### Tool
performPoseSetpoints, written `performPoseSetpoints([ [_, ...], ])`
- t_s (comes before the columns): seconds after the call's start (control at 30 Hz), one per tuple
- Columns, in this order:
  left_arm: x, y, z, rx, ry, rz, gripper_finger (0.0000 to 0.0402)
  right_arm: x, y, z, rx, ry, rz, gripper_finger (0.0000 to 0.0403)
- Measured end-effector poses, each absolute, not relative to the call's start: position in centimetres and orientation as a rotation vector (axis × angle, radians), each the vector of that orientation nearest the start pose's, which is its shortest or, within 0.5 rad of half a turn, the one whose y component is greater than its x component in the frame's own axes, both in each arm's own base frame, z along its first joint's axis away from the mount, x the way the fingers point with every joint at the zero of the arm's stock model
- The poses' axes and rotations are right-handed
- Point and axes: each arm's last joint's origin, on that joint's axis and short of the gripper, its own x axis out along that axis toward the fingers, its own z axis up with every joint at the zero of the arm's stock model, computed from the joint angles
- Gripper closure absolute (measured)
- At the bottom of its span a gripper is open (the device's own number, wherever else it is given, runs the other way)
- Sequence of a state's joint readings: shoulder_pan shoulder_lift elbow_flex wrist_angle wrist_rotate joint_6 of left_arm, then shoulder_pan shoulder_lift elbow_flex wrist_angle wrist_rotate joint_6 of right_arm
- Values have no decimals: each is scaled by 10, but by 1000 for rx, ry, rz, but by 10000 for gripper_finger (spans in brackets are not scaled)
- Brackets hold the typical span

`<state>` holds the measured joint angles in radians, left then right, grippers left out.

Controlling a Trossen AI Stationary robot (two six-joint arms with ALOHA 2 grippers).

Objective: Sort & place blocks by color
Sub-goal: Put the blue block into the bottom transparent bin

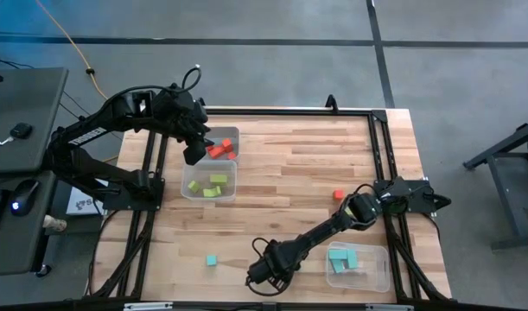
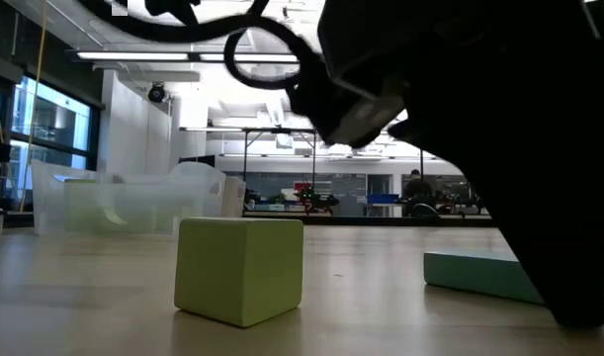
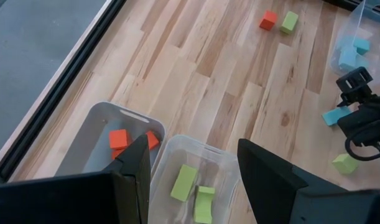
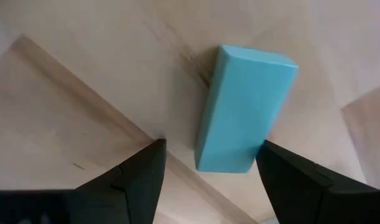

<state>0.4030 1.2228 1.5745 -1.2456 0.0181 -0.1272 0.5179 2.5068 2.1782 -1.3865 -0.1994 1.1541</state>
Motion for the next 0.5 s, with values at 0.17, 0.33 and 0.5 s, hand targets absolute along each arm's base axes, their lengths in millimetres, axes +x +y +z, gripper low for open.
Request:
performPoseSetpoints([
  [0.17,184,78,417,-306,857,415,233,407,238,138,546,1766,-495,163],
  [0.33,184,78,417,-306,856,415,233,408,238,136,533,1769,-472,187],
  [0.5,184,78,417,-305,857,415,233,408,238,136,541,1776,-465,264],
])
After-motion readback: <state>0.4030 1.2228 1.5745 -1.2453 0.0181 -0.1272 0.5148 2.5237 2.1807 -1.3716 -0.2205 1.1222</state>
